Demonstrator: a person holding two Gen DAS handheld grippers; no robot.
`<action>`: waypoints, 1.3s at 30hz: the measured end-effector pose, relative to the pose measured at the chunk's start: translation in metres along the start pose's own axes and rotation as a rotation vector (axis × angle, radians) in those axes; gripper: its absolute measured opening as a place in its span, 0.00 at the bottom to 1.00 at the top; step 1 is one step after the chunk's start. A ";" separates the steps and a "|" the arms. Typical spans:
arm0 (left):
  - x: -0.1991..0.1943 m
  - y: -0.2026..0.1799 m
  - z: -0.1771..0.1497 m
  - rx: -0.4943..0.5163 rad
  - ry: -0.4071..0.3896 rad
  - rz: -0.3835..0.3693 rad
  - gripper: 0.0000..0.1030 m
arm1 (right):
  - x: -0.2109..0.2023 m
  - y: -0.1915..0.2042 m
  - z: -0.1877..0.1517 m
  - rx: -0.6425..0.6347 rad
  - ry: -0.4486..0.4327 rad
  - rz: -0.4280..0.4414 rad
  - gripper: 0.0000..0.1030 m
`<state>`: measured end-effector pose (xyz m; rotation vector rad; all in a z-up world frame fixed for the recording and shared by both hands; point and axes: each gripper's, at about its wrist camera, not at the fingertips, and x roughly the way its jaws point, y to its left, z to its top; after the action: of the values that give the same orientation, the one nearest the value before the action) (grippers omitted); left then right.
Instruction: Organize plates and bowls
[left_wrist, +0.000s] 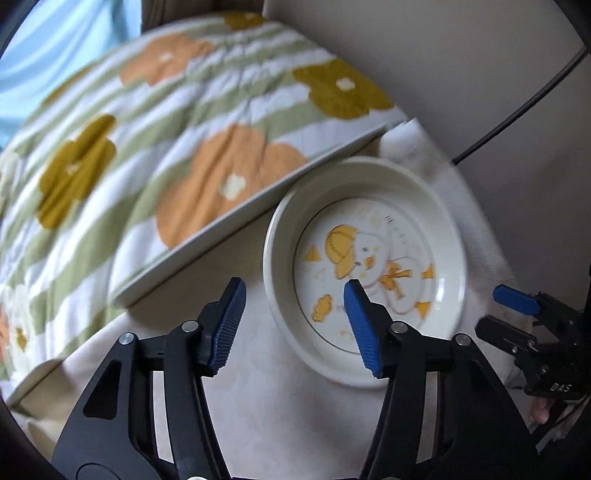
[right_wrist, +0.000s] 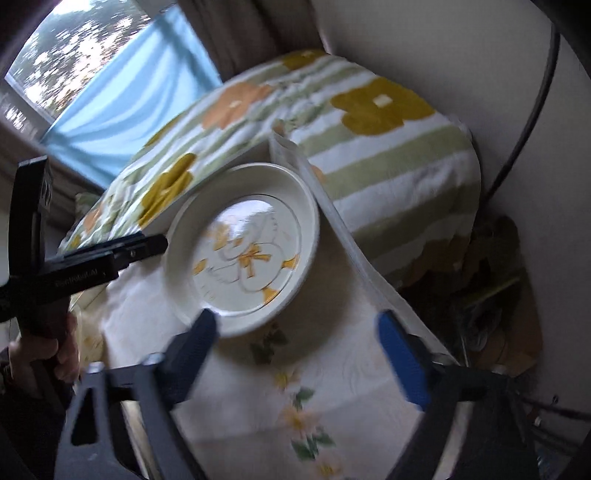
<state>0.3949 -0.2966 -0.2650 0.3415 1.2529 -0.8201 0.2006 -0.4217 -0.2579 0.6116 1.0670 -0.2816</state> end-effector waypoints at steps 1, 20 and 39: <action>0.007 0.003 0.000 0.002 0.012 -0.007 0.44 | 0.009 -0.001 0.001 0.014 0.002 -0.001 0.62; 0.028 0.009 0.013 0.044 -0.013 -0.007 0.20 | 0.048 0.000 0.018 0.078 -0.030 0.017 0.15; -0.112 -0.028 -0.039 -0.108 -0.209 0.111 0.20 | -0.053 0.026 0.019 -0.196 -0.111 0.130 0.15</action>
<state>0.3386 -0.2504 -0.1676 0.2298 1.0687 -0.6724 0.2029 -0.4165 -0.1962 0.4812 0.9302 -0.0946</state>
